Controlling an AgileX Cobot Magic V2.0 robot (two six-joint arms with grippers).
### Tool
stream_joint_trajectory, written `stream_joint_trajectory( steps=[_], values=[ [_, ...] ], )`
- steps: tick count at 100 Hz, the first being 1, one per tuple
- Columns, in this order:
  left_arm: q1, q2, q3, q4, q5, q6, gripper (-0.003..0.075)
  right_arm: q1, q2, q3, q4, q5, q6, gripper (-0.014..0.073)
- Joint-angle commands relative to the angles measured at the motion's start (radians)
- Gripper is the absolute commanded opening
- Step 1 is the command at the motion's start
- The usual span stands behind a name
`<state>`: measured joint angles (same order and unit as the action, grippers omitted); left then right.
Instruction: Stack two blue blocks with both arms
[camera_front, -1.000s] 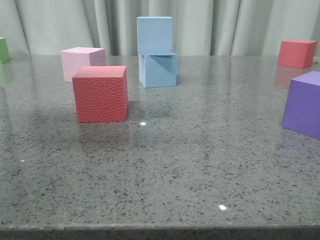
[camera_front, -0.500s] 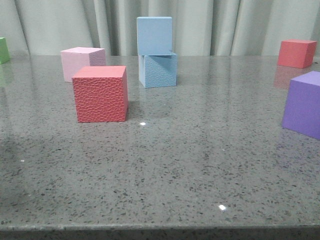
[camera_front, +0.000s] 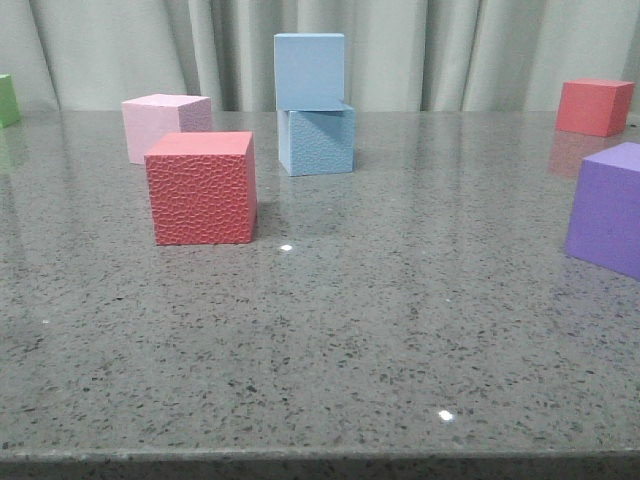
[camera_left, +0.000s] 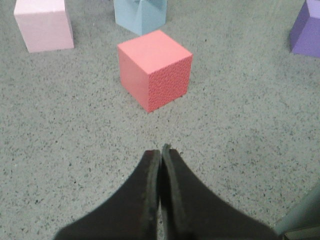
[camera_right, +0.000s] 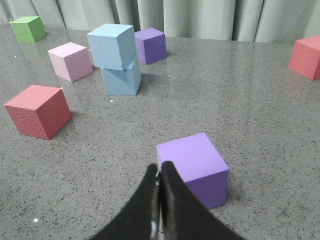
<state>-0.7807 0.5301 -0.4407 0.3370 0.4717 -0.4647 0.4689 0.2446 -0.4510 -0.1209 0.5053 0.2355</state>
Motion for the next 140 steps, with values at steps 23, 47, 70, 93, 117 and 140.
stream_joint_trajectory(
  steps=[23,47,70,93,117,140],
  values=[
    [-0.009,-0.003,-0.021,0.001,-0.080,-0.005,-0.0018,-0.003,0.009,-0.022,-0.016,-0.097,-0.012,-0.0113],
    [-0.009,-0.003,-0.021,0.001,-0.080,-0.005,-0.0018,-0.003,0.009,-0.022,-0.016,-0.097,-0.012,-0.0113],
    [-0.009,-0.003,-0.019,0.001,-0.080,-0.005,-0.0018,-0.003,0.009,-0.022,-0.016,-0.097,-0.012,-0.0113],
    [0.058,-0.057,0.019,0.080,-0.092,-0.005,-0.0018,-0.003,0.009,-0.022,-0.016,-0.097,-0.012,-0.0113],
    [0.227,-0.170,0.131,0.070,-0.301,-0.005,-0.0019,-0.003,0.009,-0.022,-0.016,-0.097,-0.012,-0.0113],
    [0.443,-0.300,0.199,-0.105,-0.352,0.217,-0.0019,-0.003,0.009,-0.022,-0.016,-0.097,-0.012,-0.0113]
  ],
)
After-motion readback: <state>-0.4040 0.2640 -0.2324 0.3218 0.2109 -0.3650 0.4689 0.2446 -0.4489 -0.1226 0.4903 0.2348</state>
